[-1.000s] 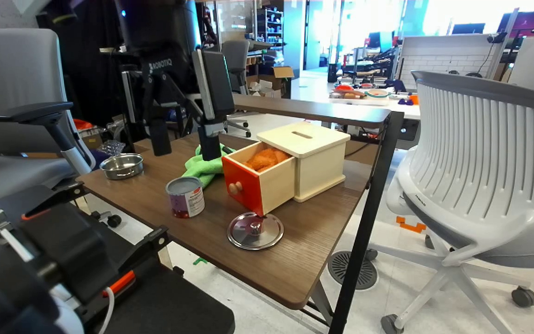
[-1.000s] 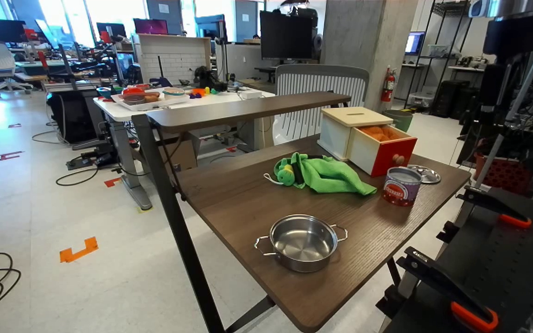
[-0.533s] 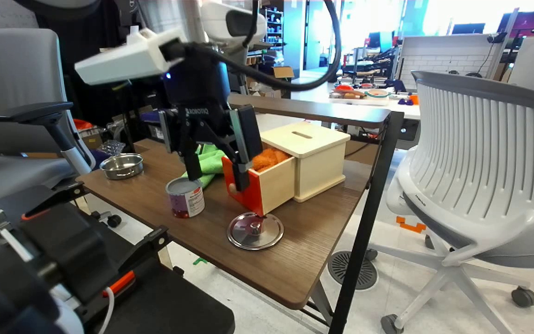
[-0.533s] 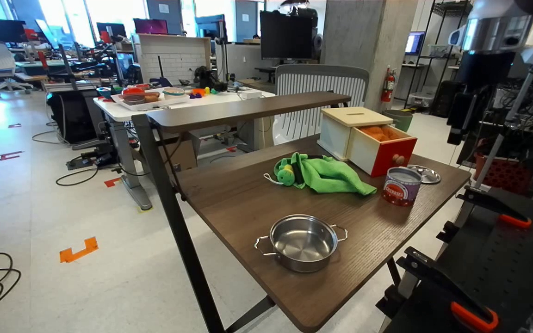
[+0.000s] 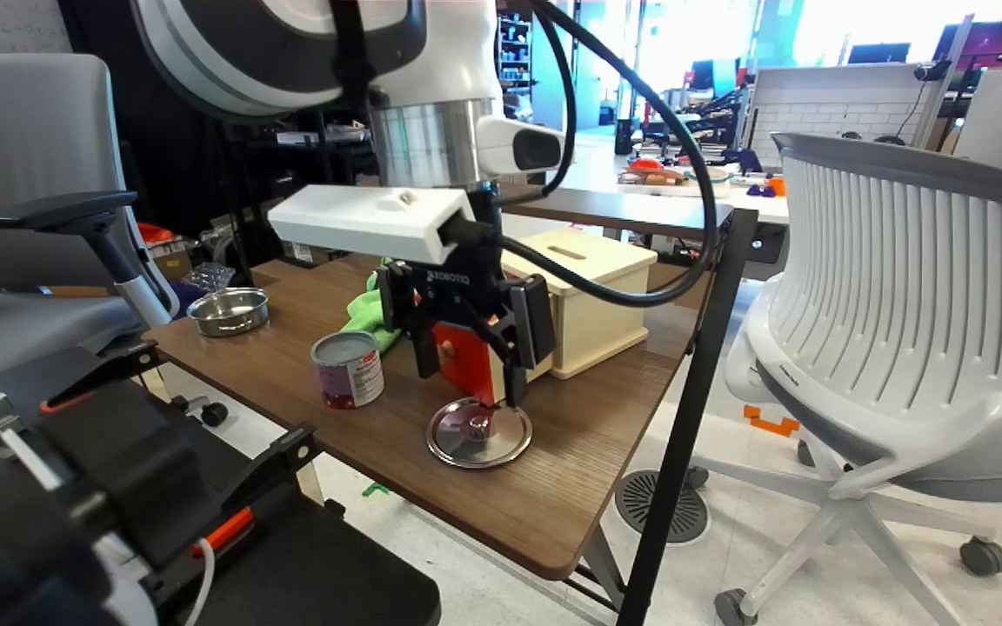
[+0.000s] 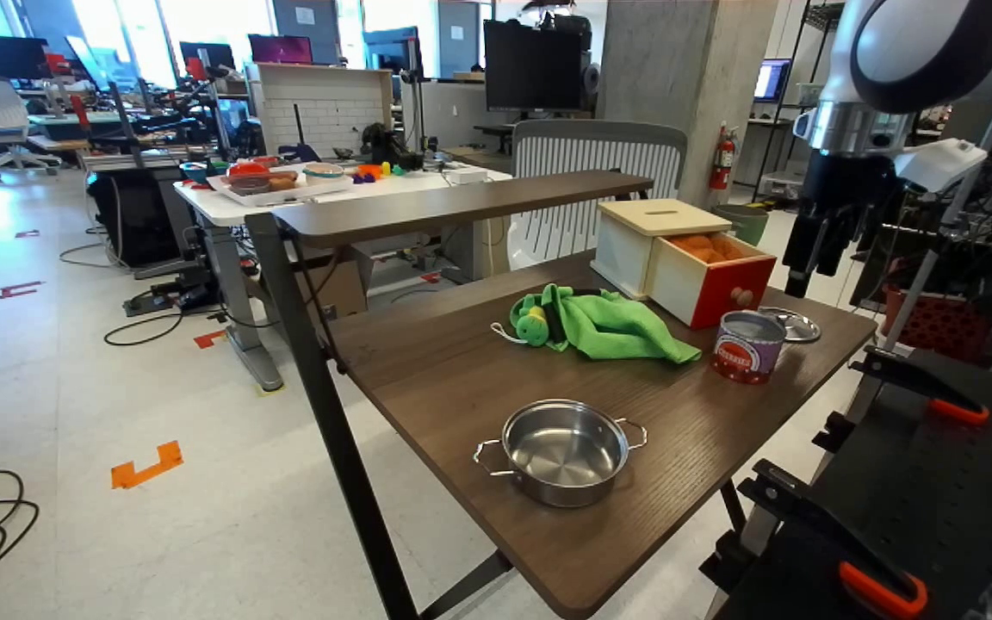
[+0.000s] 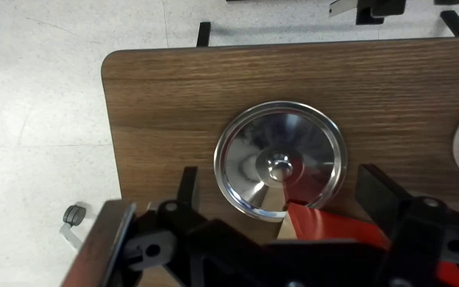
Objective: Put the silver lid on the silver pot
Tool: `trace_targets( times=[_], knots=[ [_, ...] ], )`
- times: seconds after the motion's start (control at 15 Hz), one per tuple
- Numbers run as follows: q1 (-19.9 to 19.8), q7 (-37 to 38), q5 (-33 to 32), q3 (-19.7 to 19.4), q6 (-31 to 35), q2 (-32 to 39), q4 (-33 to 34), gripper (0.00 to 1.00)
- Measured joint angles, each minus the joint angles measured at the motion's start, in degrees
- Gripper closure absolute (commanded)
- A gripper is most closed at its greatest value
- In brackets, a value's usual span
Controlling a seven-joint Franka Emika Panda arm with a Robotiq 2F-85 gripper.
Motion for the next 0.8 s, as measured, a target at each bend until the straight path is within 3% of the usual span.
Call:
trace_targets(
  times=[0.6,0.67,0.8],
  knots=[
    [-2.2,-4.7,0.0,2.2,0.0,8.3,5.5,0.0],
    [-2.3,-5.2,0.0,2.6,0.0,8.4,5.4,0.25],
    [-2.3,-6.1,-0.1,3.0,0.0,8.4,5.3,0.34]
  ],
)
